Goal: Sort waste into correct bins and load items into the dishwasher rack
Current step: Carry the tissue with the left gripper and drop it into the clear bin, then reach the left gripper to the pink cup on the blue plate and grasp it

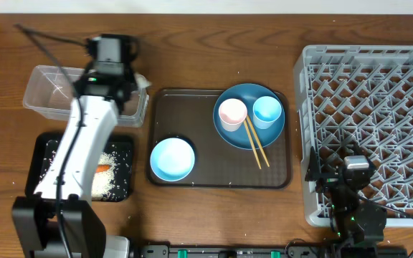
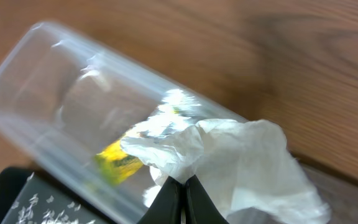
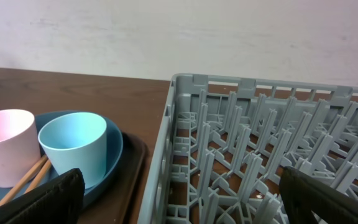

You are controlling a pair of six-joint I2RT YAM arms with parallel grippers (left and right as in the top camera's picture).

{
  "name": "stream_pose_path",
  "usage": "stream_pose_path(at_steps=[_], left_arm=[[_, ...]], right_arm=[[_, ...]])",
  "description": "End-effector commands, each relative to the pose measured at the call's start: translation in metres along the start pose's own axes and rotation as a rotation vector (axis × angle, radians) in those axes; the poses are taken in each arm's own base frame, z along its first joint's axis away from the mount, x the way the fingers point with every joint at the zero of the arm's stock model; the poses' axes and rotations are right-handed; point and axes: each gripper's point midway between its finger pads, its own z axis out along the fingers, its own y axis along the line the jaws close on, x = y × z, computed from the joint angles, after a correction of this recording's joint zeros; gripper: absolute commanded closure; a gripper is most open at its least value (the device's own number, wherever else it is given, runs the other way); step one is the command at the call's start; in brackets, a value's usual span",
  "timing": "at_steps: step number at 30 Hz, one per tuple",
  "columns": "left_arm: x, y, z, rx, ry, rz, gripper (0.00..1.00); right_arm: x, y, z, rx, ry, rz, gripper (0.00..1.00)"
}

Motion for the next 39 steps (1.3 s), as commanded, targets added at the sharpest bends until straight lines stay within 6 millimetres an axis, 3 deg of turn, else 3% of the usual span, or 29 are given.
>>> stream_pose_path(at_steps=[1, 6, 14, 20, 24, 25, 26, 30, 33, 39], left_arm=[[0.0, 0.024, 0.01, -0.014, 0.036, -0.121, 0.94], [0.006, 0.036, 0.023, 0.017, 0.094, -0.168, 0.94], [0.025, 0.014, 0.039, 0.123, 0.197, -0.167, 0.89], [0.037, 0.016, 0.039, 0.112, 0.245, -0.156, 0.83], [0.037, 0.016, 0.039, 0.112, 0.245, -0.156, 0.62], [0.037, 0.016, 0.039, 0.112, 0.246, -0.156, 0.49], [0.038, 0.016, 0.039, 0.111, 0.248, -0.156, 0.44], [0.04, 0.01, 0.037, 0.146, 0.264, -0.158, 0.4], [0.042, -0.007, 0.029, 0.247, 0.295, -0.169, 0.38], [0.041, -0.048, -0.01, 0.547, 0.332, -0.12, 0.29]], right_arm=[[0.002, 0.0, 0.0, -0.001, 0.005, -0.004, 0.01], [0.002, 0.0, 0.0, -0.001, 0.005, -0.004, 0.01], [0.002, 0.0, 0.0, -0.001, 0.005, -0.004, 0.01], [0.002, 0.0, 0.0, -0.001, 0.005, -0.004, 0.01], [0.002, 0.0, 0.0, -0.001, 0.005, -0.004, 0.01], [0.002, 0.0, 0.0, -0.001, 0.005, -0.004, 0.01], [0.002, 0.0, 0.0, -0.001, 0.005, -0.004, 0.01], [0.002, 0.0, 0.0, -0.001, 0.005, -0.004, 0.01], [0.002, 0.0, 0.0, -0.001, 0.005, -0.004, 0.01], [0.002, 0.0, 0.0, -0.001, 0.005, -0.004, 0.01]])
